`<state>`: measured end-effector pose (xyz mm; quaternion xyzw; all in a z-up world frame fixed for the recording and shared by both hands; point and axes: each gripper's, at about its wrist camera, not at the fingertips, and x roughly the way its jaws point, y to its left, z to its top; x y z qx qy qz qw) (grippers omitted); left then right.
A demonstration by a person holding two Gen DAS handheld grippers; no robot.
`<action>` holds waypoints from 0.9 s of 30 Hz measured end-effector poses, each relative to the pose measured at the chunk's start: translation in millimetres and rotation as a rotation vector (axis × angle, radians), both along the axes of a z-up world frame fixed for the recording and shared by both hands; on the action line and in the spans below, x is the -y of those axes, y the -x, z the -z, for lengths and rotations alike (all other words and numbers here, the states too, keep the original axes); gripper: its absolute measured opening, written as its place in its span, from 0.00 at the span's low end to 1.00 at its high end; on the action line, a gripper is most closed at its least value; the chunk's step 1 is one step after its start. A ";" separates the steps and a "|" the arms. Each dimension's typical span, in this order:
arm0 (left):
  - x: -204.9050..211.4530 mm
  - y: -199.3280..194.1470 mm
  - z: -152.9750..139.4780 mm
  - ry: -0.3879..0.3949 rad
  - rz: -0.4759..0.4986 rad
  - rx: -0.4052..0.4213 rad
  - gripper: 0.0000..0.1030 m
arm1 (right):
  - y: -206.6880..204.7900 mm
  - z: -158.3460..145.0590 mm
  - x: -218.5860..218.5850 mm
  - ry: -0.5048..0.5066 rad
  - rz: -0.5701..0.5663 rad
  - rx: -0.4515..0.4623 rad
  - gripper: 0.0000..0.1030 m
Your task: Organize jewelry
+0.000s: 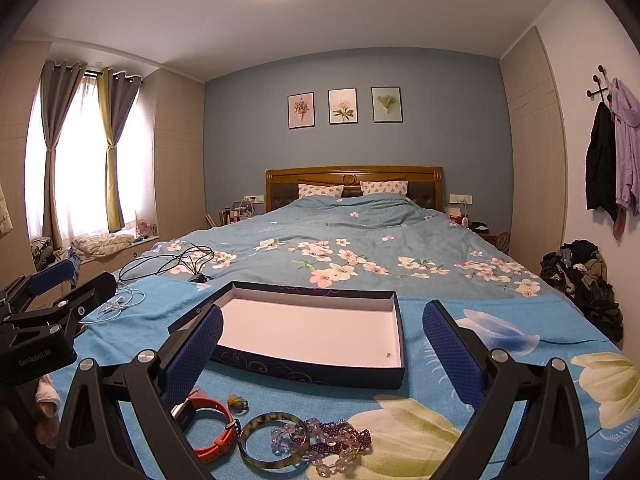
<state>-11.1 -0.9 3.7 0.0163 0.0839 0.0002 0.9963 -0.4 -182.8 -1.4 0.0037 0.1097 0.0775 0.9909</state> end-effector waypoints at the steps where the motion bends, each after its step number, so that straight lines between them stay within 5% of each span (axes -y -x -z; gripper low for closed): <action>1: 0.0 -0.1 0.0 -0.001 0.000 0.000 0.94 | 0.1 0.1 0.1 -0.001 0.001 0.000 0.94; 27: 0.3 -7.5 3.2 0.000 0.018 -0.025 0.94 | -6.2 0.8 0.1 -0.003 -0.021 -0.018 0.94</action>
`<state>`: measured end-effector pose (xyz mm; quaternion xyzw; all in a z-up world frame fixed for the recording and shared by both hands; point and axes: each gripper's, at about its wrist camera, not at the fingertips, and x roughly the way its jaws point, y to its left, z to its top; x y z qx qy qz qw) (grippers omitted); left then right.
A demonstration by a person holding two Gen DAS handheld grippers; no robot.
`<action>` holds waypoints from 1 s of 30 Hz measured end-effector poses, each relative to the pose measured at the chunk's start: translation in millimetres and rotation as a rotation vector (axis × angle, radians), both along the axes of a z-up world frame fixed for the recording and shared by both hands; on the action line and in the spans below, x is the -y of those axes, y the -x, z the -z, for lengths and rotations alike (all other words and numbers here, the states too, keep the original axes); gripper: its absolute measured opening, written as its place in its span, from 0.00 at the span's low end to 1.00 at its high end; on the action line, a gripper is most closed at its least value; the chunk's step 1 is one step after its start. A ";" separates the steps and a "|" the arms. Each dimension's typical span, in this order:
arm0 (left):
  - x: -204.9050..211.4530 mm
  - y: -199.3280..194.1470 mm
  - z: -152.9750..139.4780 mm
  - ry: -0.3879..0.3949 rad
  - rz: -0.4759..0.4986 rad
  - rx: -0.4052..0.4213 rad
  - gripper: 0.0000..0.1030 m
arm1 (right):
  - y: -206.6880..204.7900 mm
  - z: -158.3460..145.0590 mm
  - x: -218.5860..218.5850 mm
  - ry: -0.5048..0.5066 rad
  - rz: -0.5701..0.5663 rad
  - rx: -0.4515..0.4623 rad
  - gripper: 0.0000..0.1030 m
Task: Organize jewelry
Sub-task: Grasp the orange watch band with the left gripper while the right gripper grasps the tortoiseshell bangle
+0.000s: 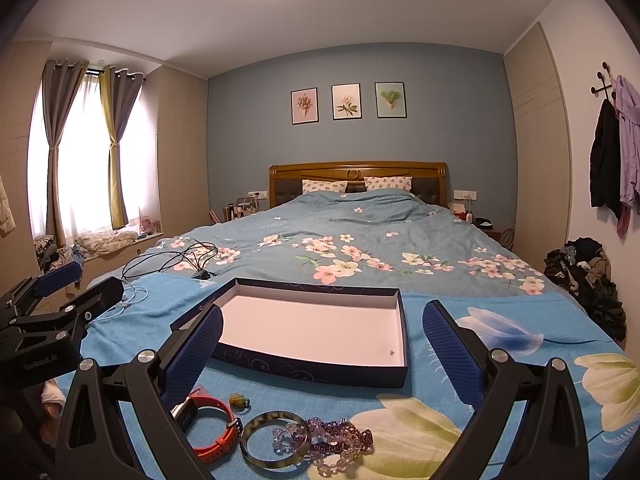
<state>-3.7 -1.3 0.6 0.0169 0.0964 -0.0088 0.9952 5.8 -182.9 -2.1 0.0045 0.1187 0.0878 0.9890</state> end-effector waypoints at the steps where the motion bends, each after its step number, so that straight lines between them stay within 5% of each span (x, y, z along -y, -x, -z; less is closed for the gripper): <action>1: -0.2 -0.8 0.4 0.001 0.003 -0.004 0.94 | 0.1 -0.1 0.2 -0.001 -0.003 -0.003 0.94; 11: -0.3 -20.8 17.6 -0.004 0.093 -0.140 0.94 | -10.6 11.5 2.3 0.029 -0.071 -0.139 0.92; 16: 2.6 -33.9 34.5 -0.029 0.157 -0.247 0.94 | -19.9 30.0 -3.9 0.054 -0.161 -0.301 0.66; 21: 8.7 -42.1 50.0 -0.074 0.207 -0.321 0.86 | -30.7 52.0 -3.0 0.015 -0.218 -0.463 0.26; 26: 14.7 -47.0 59.0 -0.080 0.273 -0.366 0.73 | -32.1 64.8 1.0 -0.020 -0.227 -0.552 0.16; 30: 17.9 -52.9 65.9 -0.059 0.343 -0.431 0.51 | -36.9 69.1 1.0 -0.024 -0.227 -0.582 0.15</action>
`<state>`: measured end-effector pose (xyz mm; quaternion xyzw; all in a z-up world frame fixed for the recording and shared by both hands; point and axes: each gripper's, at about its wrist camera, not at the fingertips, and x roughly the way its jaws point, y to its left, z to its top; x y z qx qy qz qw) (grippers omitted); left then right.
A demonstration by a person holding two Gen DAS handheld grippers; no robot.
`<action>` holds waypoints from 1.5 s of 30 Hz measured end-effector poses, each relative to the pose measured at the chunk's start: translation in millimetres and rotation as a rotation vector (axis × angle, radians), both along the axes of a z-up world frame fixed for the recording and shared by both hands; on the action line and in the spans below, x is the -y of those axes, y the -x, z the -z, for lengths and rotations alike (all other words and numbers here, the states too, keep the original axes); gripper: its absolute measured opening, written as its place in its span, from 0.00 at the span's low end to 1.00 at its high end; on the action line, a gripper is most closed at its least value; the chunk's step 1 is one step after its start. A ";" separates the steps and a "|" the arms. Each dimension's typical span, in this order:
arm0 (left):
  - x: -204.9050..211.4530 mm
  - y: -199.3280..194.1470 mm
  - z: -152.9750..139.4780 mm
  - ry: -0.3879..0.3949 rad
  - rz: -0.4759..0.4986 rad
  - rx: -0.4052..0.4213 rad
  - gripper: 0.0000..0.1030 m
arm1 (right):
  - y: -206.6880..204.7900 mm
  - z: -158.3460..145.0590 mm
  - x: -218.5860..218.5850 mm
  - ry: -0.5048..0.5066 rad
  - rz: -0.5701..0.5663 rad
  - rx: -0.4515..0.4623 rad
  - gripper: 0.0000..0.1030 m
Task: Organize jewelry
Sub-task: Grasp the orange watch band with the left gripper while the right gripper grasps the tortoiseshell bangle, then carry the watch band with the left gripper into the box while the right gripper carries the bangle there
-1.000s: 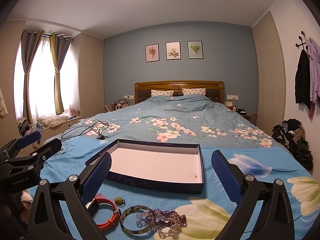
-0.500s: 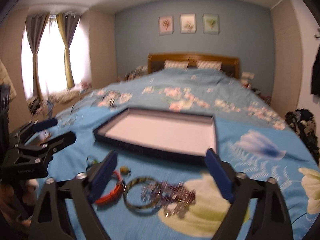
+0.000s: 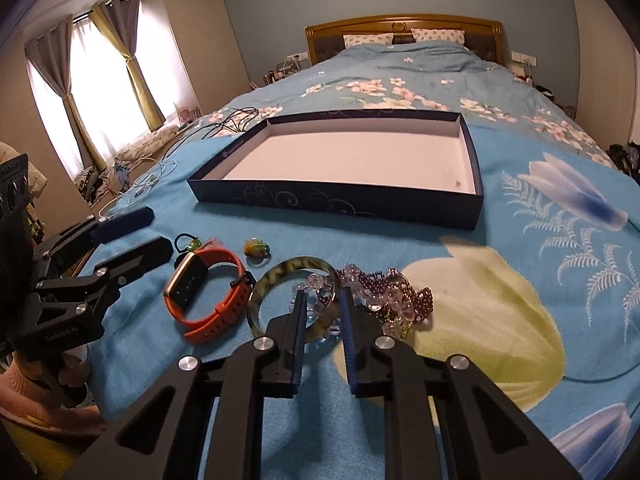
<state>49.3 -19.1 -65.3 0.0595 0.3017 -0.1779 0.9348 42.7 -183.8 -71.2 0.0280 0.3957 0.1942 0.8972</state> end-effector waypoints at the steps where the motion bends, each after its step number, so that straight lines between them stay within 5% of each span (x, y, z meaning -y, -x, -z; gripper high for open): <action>1: -0.9 -0.7 0.6 0.010 0.014 -0.019 0.46 | -0.6 0.6 -0.4 -0.002 -0.002 -0.007 0.15; 10: 10.8 -1.3 8.7 0.008 0.099 -0.095 0.29 | -11.1 1.1 3.0 0.007 -0.010 -0.040 0.10; 19: 8.8 0.3 7.2 0.038 0.145 -0.145 0.28 | -8.7 -4.3 10.0 -0.020 -0.019 -0.020 0.05; 29: 11.2 -8.3 17.8 -0.005 0.132 -0.212 0.30 | -8.9 -13.1 16.0 -0.030 -0.018 0.001 0.06; 34: 13.2 -13.8 19.0 -0.018 0.105 -0.227 0.12 | -9.3 -12.8 15.5 -0.032 -0.022 0.005 0.06; 45: 5.7 -15.4 2.2 0.021 0.083 -0.185 0.11 | -13.3 -26.2 19.4 -0.038 -0.031 0.049 0.06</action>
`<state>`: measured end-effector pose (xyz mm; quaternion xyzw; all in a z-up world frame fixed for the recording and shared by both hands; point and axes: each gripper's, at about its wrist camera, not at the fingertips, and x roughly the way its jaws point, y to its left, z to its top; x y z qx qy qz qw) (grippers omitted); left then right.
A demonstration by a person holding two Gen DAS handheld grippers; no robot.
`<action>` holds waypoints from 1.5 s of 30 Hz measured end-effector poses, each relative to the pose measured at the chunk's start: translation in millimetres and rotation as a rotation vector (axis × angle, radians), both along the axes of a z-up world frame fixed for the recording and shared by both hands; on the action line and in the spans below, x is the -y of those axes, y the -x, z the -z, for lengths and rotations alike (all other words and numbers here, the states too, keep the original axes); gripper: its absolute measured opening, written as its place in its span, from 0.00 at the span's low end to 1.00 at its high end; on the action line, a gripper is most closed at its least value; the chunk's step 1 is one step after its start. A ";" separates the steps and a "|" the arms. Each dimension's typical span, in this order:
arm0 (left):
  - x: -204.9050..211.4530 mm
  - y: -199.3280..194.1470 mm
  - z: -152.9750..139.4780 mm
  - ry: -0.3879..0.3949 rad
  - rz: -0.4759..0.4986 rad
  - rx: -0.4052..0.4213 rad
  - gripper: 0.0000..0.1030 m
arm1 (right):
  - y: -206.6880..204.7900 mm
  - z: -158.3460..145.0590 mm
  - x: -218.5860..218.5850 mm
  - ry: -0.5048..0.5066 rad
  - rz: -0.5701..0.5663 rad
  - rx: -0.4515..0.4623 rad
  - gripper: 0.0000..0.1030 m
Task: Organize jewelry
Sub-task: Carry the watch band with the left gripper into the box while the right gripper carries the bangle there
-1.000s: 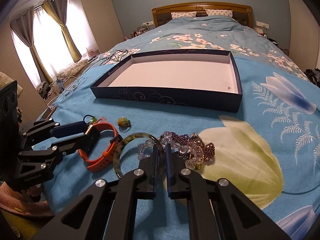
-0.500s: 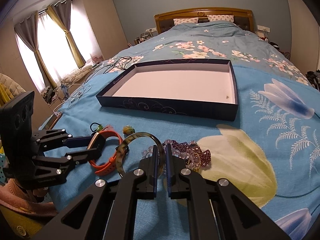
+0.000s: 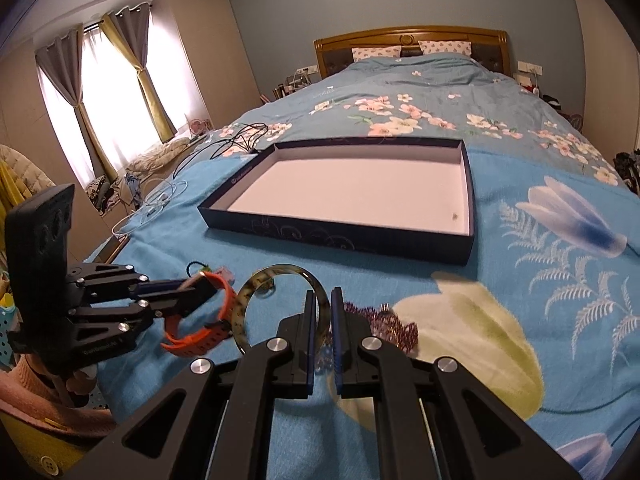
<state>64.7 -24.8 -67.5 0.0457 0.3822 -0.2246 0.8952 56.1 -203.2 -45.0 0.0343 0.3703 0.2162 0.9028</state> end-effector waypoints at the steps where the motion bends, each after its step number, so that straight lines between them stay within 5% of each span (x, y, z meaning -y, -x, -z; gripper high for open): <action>1: -1.8 -0.3 -4.1 0.009 -0.001 0.010 0.11 | -1.8 -2.2 0.3 -0.004 -0.001 0.005 0.06; 10: -18.1 -28.5 -44.8 -0.005 -0.042 0.122 0.11 | -33.0 -22.4 0.0 0.002 -0.009 0.052 0.06; 20: -27.0 -95.3 -63.8 -0.049 -0.081 0.148 0.11 | -96.2 -34.7 1.8 0.037 0.026 0.066 0.06; 45: 0.6 -249.6 -22.8 -0.152 -0.093 0.030 0.11 | -223.7 2.3 -7.3 0.137 0.101 -0.094 0.06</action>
